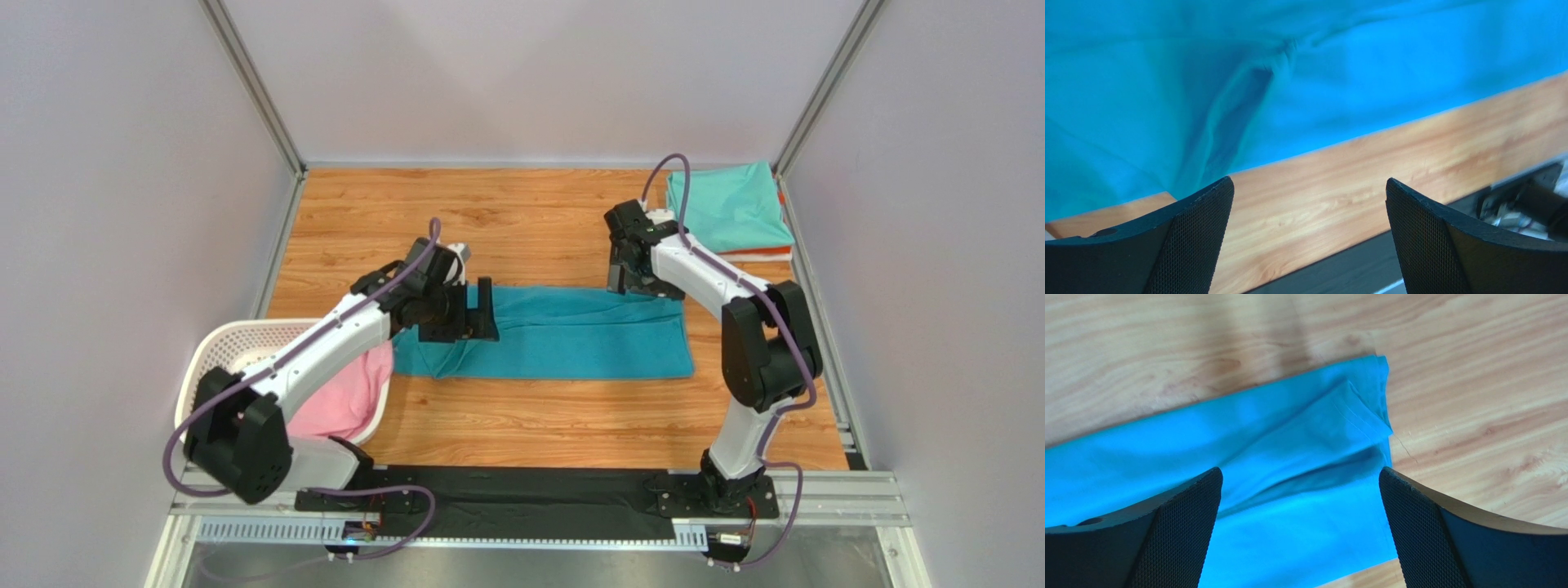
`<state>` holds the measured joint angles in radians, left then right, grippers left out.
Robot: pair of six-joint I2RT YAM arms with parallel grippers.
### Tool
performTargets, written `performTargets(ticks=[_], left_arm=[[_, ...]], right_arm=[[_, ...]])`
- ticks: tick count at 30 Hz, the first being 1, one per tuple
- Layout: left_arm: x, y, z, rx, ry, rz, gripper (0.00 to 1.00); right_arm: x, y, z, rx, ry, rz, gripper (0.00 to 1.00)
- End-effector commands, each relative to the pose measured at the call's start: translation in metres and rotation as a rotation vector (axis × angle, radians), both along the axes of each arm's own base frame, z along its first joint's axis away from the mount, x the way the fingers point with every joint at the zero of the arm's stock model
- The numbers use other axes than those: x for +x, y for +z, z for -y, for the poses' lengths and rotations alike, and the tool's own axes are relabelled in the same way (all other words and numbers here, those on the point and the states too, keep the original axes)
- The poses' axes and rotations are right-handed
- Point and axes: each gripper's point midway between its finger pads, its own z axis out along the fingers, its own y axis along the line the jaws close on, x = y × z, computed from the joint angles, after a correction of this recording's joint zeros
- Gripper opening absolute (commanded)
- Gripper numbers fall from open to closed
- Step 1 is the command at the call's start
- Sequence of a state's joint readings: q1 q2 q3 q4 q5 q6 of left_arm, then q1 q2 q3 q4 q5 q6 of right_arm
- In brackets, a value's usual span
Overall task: Fold and stack the t-shirts
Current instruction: Fold the tshirt
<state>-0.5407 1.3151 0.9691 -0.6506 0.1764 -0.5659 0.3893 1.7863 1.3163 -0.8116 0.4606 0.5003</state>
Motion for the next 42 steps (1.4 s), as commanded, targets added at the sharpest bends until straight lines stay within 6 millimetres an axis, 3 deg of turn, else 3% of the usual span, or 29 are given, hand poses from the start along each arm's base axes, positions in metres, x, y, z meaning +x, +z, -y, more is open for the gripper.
performTargets(ticks=[1, 2, 7, 10, 16, 23, 28, 32, 42], left_arm=[[0.044, -0.003, -0.006, 0.007, 0.113, -0.005, 1.00], [0.051, -0.018, -0.009, 0.008, 0.137, -0.063, 1.00], [0.081, -0.045, -0.004, -0.022, 0.167, -0.133, 1.00], [0.086, -0.064, -0.005, -0.011, 0.168, -0.191, 1.00], [0.078, -0.084, -0.012, 0.023, 0.192, -0.236, 1.00], [0.066, -0.100, -0.038, 0.125, 0.270, -0.266, 1.00], [0.066, -0.095, -0.044, 0.148, 0.271, -0.249, 1.00], [0.067, -0.082, -0.040, 0.117, 0.261, -0.225, 1.00], [0.055, -0.042, -0.014, 0.034, 0.173, -0.135, 1.00]], right_arm=[[0.025, 0.001, -0.004, -0.017, -0.011, 0.034, 1.00], [0.026, 0.000, -0.004, -0.025, -0.011, 0.031, 1.00], [0.032, -0.019, 0.006, -0.040, -0.029, -0.013, 1.00], [0.033, -0.031, 0.012, -0.051, -0.025, -0.047, 1.00], [0.014, -0.037, 0.032, -0.066, -0.070, -0.077, 1.00], [-0.023, -0.025, 0.080, -0.111, -0.169, -0.075, 1.00], [-0.053, -0.005, 0.106, -0.104, -0.231, -0.036, 1.00], [-0.069, 0.004, 0.108, -0.073, -0.236, -0.008, 1.00], [-0.066, 0.016, 0.091, 0.036, -0.188, 0.044, 1.00]])
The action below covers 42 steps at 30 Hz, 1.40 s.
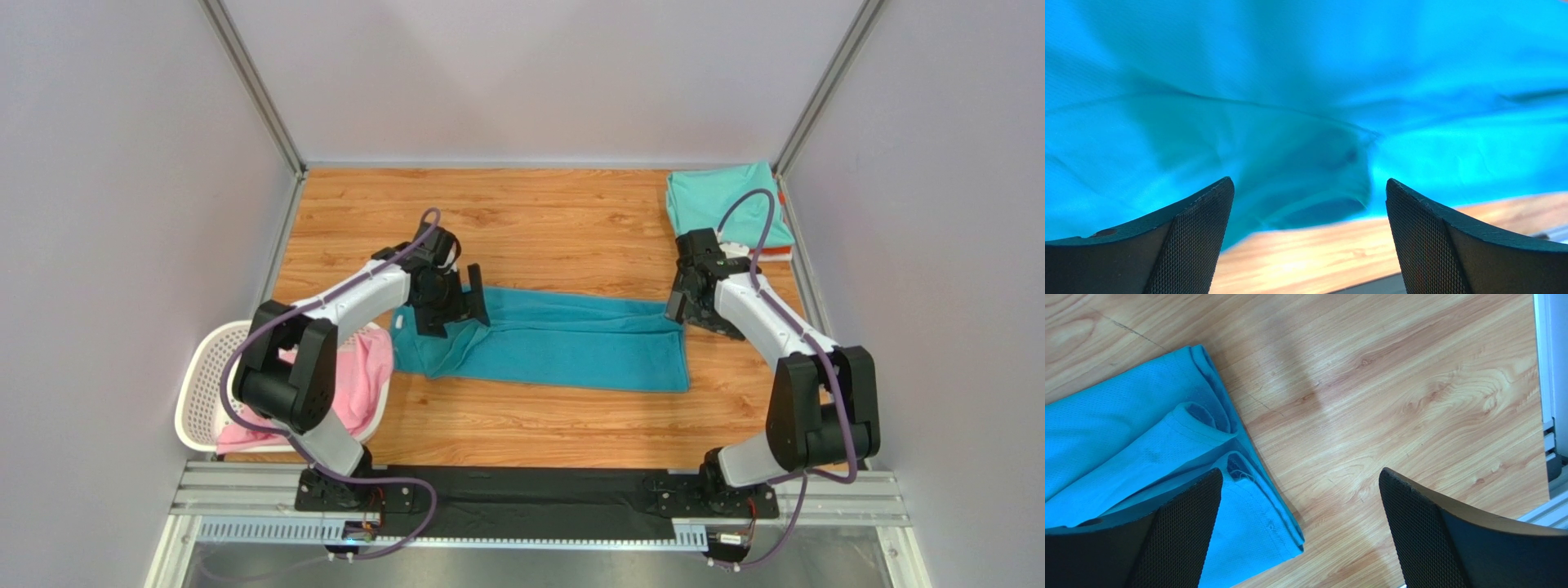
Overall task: Fold and stack the t-shirts
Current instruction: Fold the tshirt
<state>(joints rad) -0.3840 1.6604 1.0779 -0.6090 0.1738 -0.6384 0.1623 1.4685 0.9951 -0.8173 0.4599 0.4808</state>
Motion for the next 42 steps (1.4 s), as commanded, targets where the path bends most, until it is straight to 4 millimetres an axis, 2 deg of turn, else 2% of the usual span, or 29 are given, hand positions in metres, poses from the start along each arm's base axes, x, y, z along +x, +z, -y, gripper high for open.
performTargets(ticks=[1, 5, 9, 13, 15, 17, 20, 22, 25, 27, 29, 30, 33, 37, 42], left_arm=[[-0.005, 0.025, 0.015, -0.032, -0.059, 0.075, 1.00], [-0.008, 0.022, 0.029, -0.047, -0.085, 0.056, 1.00], [-0.017, 0.017, 0.053, -0.069, -0.154, 0.041, 1.00], [-0.039, 0.018, 0.074, -0.079, -0.239, 0.034, 1.00], [-0.051, 0.017, 0.074, -0.062, -0.260, 0.039, 1.00], [-0.056, 0.015, 0.066, -0.030, -0.248, 0.037, 1.00], [-0.060, 0.011, 0.043, 0.068, -0.215, 0.038, 1.00], [-0.056, 0.016, 0.035, 0.114, -0.196, 0.058, 1.00], [-0.055, 0.031, 0.035, 0.101, -0.203, 0.083, 1.00], [-0.054, 0.048, 0.039, 0.065, -0.220, 0.123, 1.00], [-0.051, 0.057, 0.039, 0.059, -0.226, 0.158, 1.00], [-0.048, 0.064, 0.038, 0.055, -0.221, 0.178, 1.00], [-0.039, 0.064, 0.027, 0.082, -0.175, 0.164, 1.00], [-0.032, 0.044, 0.017, 0.105, -0.130, 0.102, 1.00], [-0.023, 0.023, 0.007, 0.099, -0.079, 0.046, 1.00]], right_arm=[[0.012, 0.015, -0.009, 0.048, 0.023, 0.077, 1.00], [0.021, 0.027, -0.018, 0.094, 0.039, 0.125, 1.00], [0.025, 0.025, -0.025, 0.130, 0.056, 0.134, 1.00], [0.027, 0.019, -0.027, 0.141, 0.061, 0.123, 1.00], [0.029, 0.020, -0.027, 0.139, 0.071, 0.127, 1.00], [0.033, 0.020, -0.029, 0.142, 0.082, 0.127, 1.00], [0.044, 0.018, -0.041, 0.188, 0.132, 0.126, 1.00], [0.054, 0.016, -0.054, 0.245, 0.174, 0.138, 1.00], [0.067, 0.008, -0.065, 0.287, 0.193, 0.124, 1.00], [0.076, 0.003, -0.067, 0.289, 0.184, 0.109, 1.00], [0.079, -0.004, -0.068, 0.288, 0.173, 0.093, 1.00], [0.078, -0.012, -0.066, 0.282, 0.161, 0.069, 1.00], [0.069, -0.027, -0.063, 0.266, 0.136, 0.019, 1.00], [0.047, -0.044, -0.053, 0.226, 0.119, -0.044, 1.00], [0.021, -0.045, -0.042, 0.189, 0.108, -0.061, 1.00]])
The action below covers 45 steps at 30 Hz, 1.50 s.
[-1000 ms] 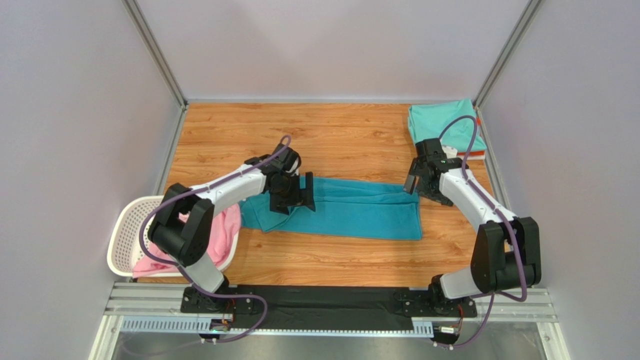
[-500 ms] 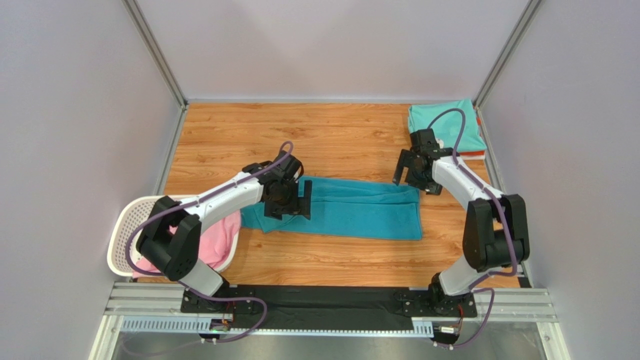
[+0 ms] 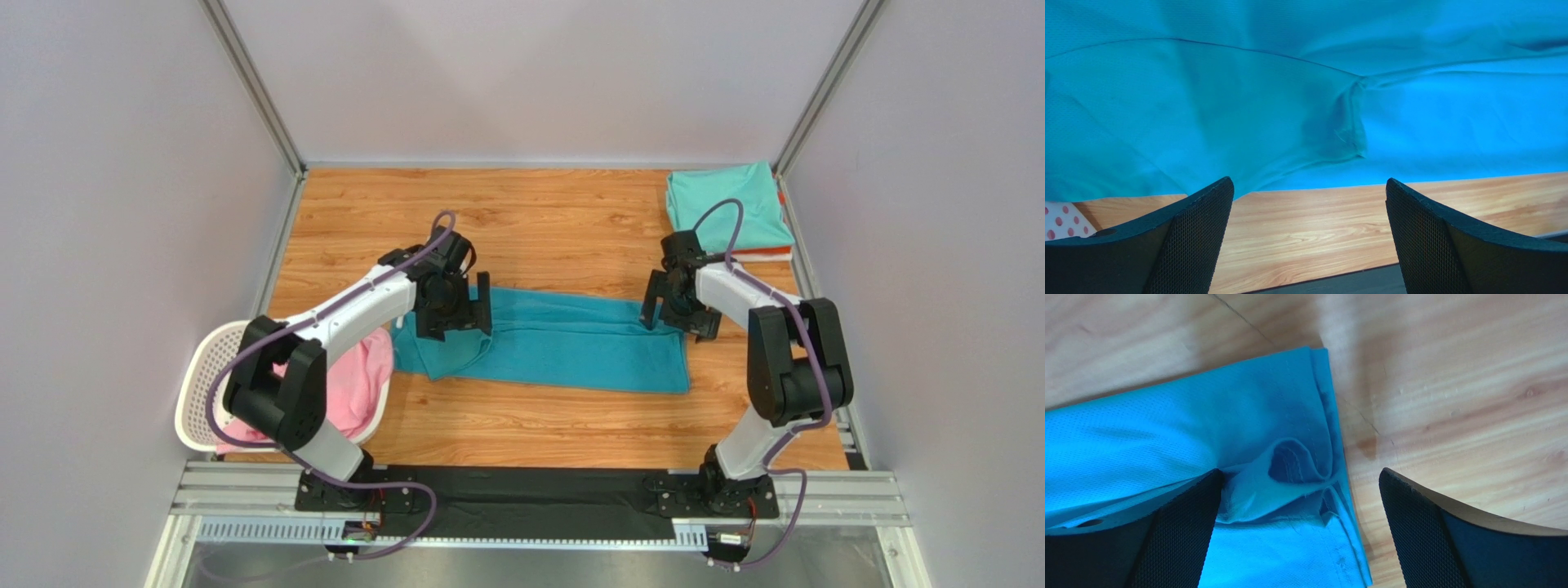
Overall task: Fold and stack the t-shirts
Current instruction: Fold the tshirt
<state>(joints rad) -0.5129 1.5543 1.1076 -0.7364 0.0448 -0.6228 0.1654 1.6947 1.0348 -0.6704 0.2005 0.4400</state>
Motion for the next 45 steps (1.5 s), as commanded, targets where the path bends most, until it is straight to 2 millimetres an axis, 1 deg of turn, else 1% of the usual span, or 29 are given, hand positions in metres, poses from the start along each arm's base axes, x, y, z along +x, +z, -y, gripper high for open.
performTargets(ticks=[1, 5, 13, 14, 16, 17, 18, 19, 20, 21, 22, 23, 24, 25, 26, 27, 28, 29, 30, 31, 34, 35, 37, 38, 40, 41, 43, 44, 45], left_arm=[[0.006, -0.010, -0.003, -0.017, 0.022, -0.023, 1.00], [0.007, -0.023, -0.006, -0.013, 0.036, -0.062, 1.00], [0.019, -0.042, -0.007, -0.011, 0.062, -0.112, 1.00], [0.025, -0.041, -0.005, -0.020, 0.066, -0.108, 1.00], [0.032, -0.050, -0.005, -0.007, 0.079, -0.129, 1.00], [0.044, -0.045, 0.000, -0.017, 0.076, -0.109, 1.00], [0.050, -0.056, 0.001, -0.005, 0.086, -0.136, 1.00], [0.051, -0.057, 0.001, 0.004, 0.094, -0.172, 1.00], [0.077, -0.042, 0.011, -0.021, 0.093, -0.130, 1.00], [0.085, -0.056, 0.011, 0.010, 0.098, -0.156, 1.00], [0.088, -0.057, 0.012, 0.026, 0.090, -0.185, 1.00], [0.113, -0.057, 0.024, 0.010, 0.073, -0.163, 1.00], [0.123, -0.057, 0.030, 0.001, 0.065, -0.165, 1.00], [0.141, -0.060, 0.039, 0.003, 0.051, -0.169, 1.00], [0.152, -0.040, 0.045, -0.019, 0.037, -0.133, 1.00], [0.157, -0.061, 0.047, -0.003, 0.029, -0.178, 1.00], [0.158, -0.061, 0.048, 0.006, 0.008, -0.197, 1.00], [0.176, -0.060, 0.058, -0.020, -0.007, -0.168, 1.00], [0.180, -0.057, 0.065, -0.047, -0.025, -0.166, 1.00], [0.184, -0.054, 0.069, -0.061, -0.043, -0.152, 1.00], [0.205, -0.035, 0.080, -0.112, -0.075, -0.057, 1.00], [0.209, -0.027, 0.081, -0.124, -0.083, -0.022, 1.00], [0.219, -0.017, 0.087, -0.157, -0.103, 0.033, 1.00], [0.224, -0.005, 0.089, -0.173, -0.109, 0.060, 1.00], [0.225, 0.008, 0.092, -0.196, -0.122, 0.082, 1.00], [0.227, 0.022, 0.092, -0.205, -0.126, 0.110, 1.00], [0.222, 0.035, 0.095, -0.228, -0.133, 0.120, 1.00], [0.216, 0.048, 0.094, -0.241, -0.139, 0.129, 1.00], [0.212, 0.054, 0.094, -0.241, -0.143, 0.134, 1.00]], right_arm=[[-0.012, 0.012, 0.009, -0.035, -0.015, 0.032, 1.00], [-0.032, 0.010, 0.012, -0.035, -0.029, 0.028, 1.00], [-0.046, 0.010, 0.012, -0.023, -0.044, 0.024, 1.00], [-0.049, 0.010, 0.011, -0.009, -0.044, 0.020, 1.00], [-0.061, 0.008, 0.005, 0.023, -0.036, 0.015, 1.00], [-0.065, 0.008, 0.002, 0.042, -0.040, 0.015, 1.00], [-0.072, 0.008, -0.002, 0.068, -0.039, 0.004, 1.00], [-0.083, 0.009, -0.008, 0.090, -0.025, 0.005, 1.00], [-0.090, 0.009, -0.014, 0.108, -0.003, -0.003, 1.00], [-0.098, 0.010, -0.020, 0.119, -0.005, -0.009, 1.00], [-0.111, 0.011, -0.032, 0.117, 0.057, -0.004, 1.00], [-0.121, 0.011, -0.038, 0.108, 0.086, -0.021, 1.00], [-0.134, 0.010, -0.055, 0.112, 0.130, -0.029, 1.00], [-0.148, 0.006, -0.063, 0.124, 0.164, -0.052, 1.00], [-0.157, 0.003, -0.071, 0.128, 0.188, -0.062, 1.00], [-0.167, 0.001, -0.082, 0.145, 0.190, -0.075, 1.00], [-0.186, -0.001, -0.101, 0.148, 0.288, -0.092, 1.00], [-0.196, -0.002, -0.109, 0.138, 0.330, -0.105, 1.00], [-0.204, -0.001, -0.116, 0.125, 0.373, -0.108, 1.00], [-0.220, 0.001, -0.129, 0.114, 0.434, -0.112, 1.00], [-0.230, 0.019, -0.140, 0.044, 0.511, -0.088, 1.00], [-0.229, 0.025, -0.134, -0.003, 0.519, -0.074, 1.00], [-0.224, 0.043, -0.142, 0.008, 0.538, -0.028, 1.00], [-0.218, 0.049, -0.139, -0.010, 0.542, -0.001, 1.00], [-0.210, 0.066, -0.145, 0.019, 0.557, 0.057, 1.00], [-0.205, 0.071, -0.146, 0.019, 0.575, 0.082, 1.00], [-0.184, 0.083, -0.142, 0.001, 0.549, 0.163, 1.00], [-0.172, 0.089, -0.143, -0.002, 0.530, 0.206, 1.00], [-0.157, 0.096, -0.139, -0.042, 0.523, 0.258, 1.00]])
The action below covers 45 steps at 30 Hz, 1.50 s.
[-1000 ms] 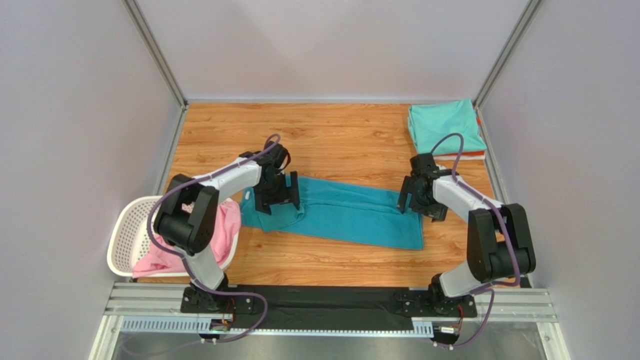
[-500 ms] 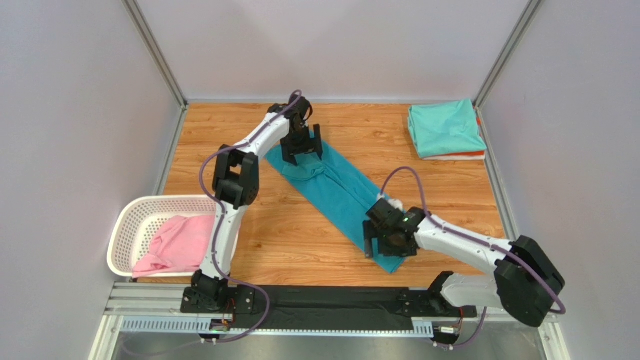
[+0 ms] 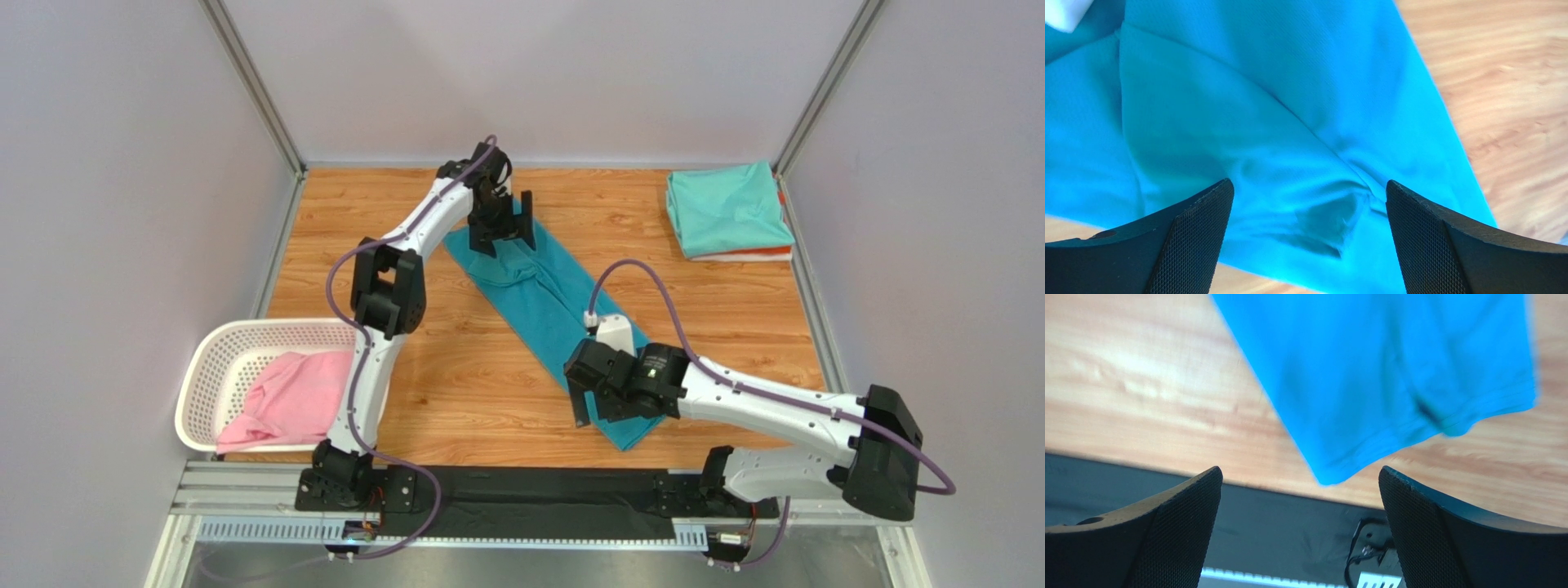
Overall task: Fold and stack the t-shirts
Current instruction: Fold the tshirt
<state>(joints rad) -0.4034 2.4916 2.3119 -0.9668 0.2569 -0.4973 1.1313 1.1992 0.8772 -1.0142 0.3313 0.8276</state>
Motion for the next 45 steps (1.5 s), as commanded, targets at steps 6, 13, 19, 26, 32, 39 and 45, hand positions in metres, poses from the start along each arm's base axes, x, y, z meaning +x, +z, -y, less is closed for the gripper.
performTargets(ticks=[6, 13, 19, 26, 32, 39, 45], left_arm=[[-0.035, 0.117, -0.027, -0.003, 0.023, 0.189, 1.00], [-0.099, 0.066, -0.009, -0.019, -0.016, 0.079, 1.00], [-0.105, 0.026, 0.004, -0.053, 0.000, 0.000, 1.00], [-0.087, -0.013, 0.005, 0.005, 0.002, -0.065, 1.00], [-0.069, -0.041, 0.006, 0.006, 0.018, -0.130, 1.00], [-0.040, -0.032, 0.011, 0.016, 0.010, -0.109, 1.00], [-0.024, -0.015, 0.002, 0.010, 0.010, -0.080, 1.00]], right_arm=[[0.110, 0.035, 0.007, 0.133, -0.117, 0.174, 1.00], [0.128, -0.015, 0.019, 0.111, -0.195, -0.004, 1.00], [0.114, -0.046, 0.017, 0.102, -0.178, -0.099, 1.00], [0.090, -0.075, 0.024, 0.115, -0.171, -0.150, 1.00], [0.066, -0.084, 0.014, 0.176, -0.182, -0.209, 1.00], [0.033, -0.060, -0.052, 0.283, -0.003, -0.198, 1.00], [0.010, -0.040, -0.103, 0.295, 0.195, -0.168, 1.00]])
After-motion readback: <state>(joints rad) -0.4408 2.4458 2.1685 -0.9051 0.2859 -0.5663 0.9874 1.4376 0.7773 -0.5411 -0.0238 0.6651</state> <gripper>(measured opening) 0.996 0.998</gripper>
